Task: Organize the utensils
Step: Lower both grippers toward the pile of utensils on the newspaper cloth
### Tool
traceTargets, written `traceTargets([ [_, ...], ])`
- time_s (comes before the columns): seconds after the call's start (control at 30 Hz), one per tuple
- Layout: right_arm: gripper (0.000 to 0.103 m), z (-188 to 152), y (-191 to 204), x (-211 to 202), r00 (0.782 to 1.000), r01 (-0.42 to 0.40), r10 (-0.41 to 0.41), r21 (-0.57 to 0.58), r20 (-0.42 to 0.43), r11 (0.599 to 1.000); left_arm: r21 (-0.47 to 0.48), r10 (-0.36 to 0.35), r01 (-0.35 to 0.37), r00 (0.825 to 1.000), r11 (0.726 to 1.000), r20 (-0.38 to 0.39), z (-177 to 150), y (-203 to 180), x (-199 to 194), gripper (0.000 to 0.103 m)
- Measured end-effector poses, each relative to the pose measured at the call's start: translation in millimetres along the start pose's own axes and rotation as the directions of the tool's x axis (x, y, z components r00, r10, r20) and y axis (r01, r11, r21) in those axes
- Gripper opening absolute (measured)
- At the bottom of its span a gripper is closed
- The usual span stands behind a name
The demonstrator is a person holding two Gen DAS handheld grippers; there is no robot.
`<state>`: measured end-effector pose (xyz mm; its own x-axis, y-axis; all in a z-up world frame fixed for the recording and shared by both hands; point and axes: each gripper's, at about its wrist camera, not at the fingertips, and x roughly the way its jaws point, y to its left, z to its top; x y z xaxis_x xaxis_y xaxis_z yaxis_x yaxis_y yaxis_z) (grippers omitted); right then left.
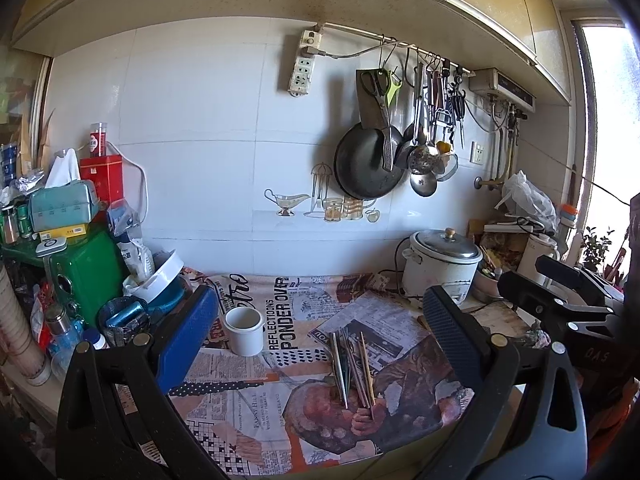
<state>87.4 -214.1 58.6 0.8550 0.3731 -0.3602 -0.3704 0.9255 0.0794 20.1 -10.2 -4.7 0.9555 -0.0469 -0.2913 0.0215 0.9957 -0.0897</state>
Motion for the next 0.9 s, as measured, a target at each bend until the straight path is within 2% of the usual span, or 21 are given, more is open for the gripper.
traceTargets([
  [0.23, 0.103, -13.1, -10.1, 24.4, 0.998, 0.023, -0.022, 0.012, -0.066, 1.000, -0.026, 0.040, -0.042, 0.997, 0.999, -0.063, -11.7, 11.9, 35.1, 0.103],
  [0.43, 0.103, -34.0, -29.3, 61.6, 0.981, 0.077, -0.072, 0.024, -0.182, 0.997, -0.027, 0.086, -0.092, 0.982, 0.995, -0.167, -35.5, 24.2, 88.7, 0.103],
  [0.67, 0.103, -66.5, -59.4, 114.4, 0.928, 0.161, -0.143, 0.025, -0.344, 0.987, -0.012, 0.121, -0.130, 0.951, 0.991, -0.286, -71.3, 31.6, 158.9, 0.103],
  [0.9, 0.102, -98.4, -86.4, 175.2, 0.854, 0.225, -0.189, 0.015, -0.485, 0.974, 0.042, 0.127, -0.121, 0.898, 0.992, -0.420, -100.5, 33.1, 231.1, 0.103],
])
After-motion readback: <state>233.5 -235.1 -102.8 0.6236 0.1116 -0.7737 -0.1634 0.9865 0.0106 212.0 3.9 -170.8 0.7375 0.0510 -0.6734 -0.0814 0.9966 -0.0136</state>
